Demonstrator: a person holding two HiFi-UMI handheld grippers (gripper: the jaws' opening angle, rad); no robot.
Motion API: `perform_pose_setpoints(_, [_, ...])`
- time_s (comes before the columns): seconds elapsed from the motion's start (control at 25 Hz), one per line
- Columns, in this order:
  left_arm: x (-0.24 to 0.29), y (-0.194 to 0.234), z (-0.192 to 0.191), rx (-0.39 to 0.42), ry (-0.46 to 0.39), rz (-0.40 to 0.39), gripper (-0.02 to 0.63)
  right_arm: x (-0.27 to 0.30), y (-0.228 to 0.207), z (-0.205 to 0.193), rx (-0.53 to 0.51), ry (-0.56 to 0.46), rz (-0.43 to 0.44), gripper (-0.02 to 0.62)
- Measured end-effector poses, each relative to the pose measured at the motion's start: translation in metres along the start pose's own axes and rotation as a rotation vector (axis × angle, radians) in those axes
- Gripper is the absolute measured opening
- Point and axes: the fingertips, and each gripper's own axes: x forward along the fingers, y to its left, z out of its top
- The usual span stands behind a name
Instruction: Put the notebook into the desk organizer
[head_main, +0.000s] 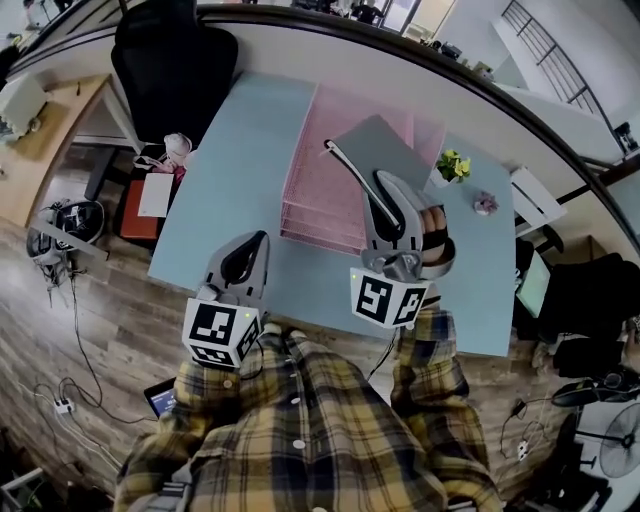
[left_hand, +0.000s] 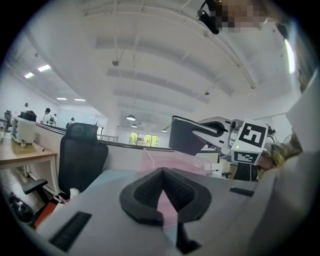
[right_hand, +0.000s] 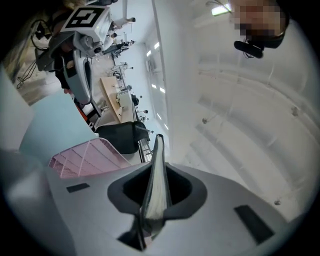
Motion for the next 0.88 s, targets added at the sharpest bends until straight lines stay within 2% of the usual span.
perform_pose_setpoints(0.2, [0.006, 0.013, 0.003, -0.002, -0.004, 0.034, -0.008, 0.021, 0.012, 0.005, -0.028, -0.103, 0.032, 0.06])
perform_pose_setpoints(0.36, [0.013, 0.018, 0.001, -0.011, 0.02, 0.04, -0.008, 0.035, 0.025, 0.004, -0.041, -0.165, 0.095, 0.061])
perform_pose_setpoints(0.6, [0.026, 0.021, 0.001, -0.009, 0.026, 0.039, -0.008, 0.051, 0.037, -0.003, -0.072, -0.21, 0.172, 0.061])
perform_pose_setpoints(0.88, [0.04, 0.023, 0.0, -0.013, 0.033, 0.034, -0.008, 0.062, 0.051, -0.017, -0.108, -0.241, 0.328, 0.063])
